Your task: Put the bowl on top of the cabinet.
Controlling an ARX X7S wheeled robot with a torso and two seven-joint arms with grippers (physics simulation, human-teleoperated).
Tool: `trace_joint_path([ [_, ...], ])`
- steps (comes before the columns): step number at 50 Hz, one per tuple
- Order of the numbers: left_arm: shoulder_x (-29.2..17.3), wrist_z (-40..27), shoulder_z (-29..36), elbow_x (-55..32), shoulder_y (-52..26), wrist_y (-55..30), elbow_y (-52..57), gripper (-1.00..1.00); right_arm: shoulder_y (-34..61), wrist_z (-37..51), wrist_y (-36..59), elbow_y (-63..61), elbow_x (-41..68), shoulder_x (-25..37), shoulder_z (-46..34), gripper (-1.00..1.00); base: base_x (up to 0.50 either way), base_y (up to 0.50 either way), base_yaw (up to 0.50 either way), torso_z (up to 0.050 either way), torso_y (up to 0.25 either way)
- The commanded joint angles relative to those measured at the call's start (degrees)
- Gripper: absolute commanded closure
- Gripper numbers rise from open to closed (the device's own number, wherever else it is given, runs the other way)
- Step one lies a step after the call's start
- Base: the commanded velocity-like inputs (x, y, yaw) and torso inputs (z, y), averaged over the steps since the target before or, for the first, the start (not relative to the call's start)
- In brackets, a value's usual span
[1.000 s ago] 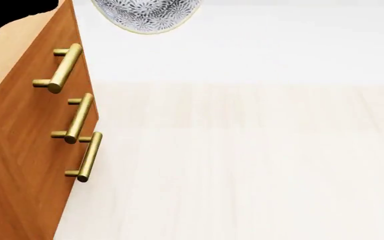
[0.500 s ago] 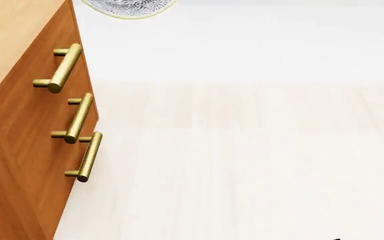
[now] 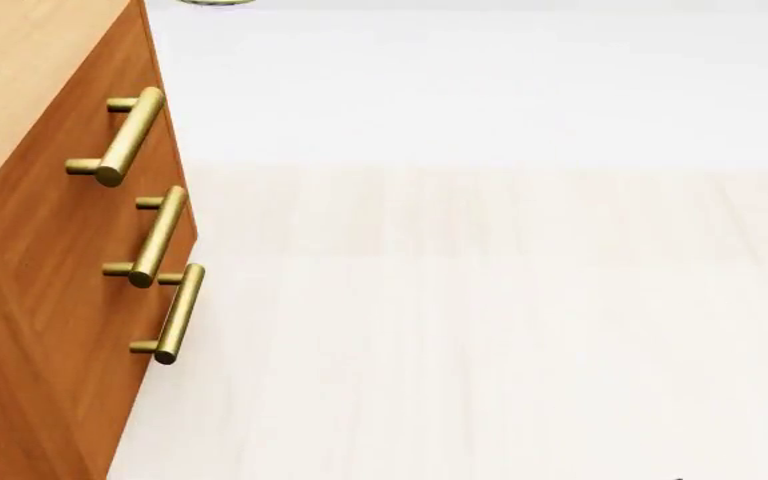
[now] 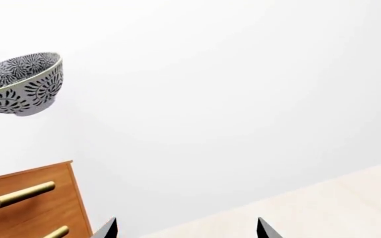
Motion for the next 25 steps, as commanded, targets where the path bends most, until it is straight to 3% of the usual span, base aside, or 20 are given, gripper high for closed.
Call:
trace_joint_path([
  [1, -1.88, -12.73, -2.17, -7.77, -2.08, -1.12, -0.74, 1.00, -2.18, 1.12, -1.56, -2.13, -1.60, 0.31, 1.08, -1.00, 0.00, 0.00, 0.00, 0.000, 0.000],
  [10, -2.40, -18.63, -2.35, -7.06, -3.35, -2.33, -0.74, 1.00, -1.16, 1.82, -0.86, -0.65, -2.37, -0.27, 1.30, -1.00, 0.00, 0.00, 0.00, 0.000, 0.001],
  [25, -6.13, -25.39, -9.58, -7.85, 0.51, -1.11, -0.74, 1.00, 0.02, 3.92, 0.20, 0.55, -4.80, -0.86, 1.42, -1.00, 0.00, 0.00, 0.00, 0.000, 0.000],
])
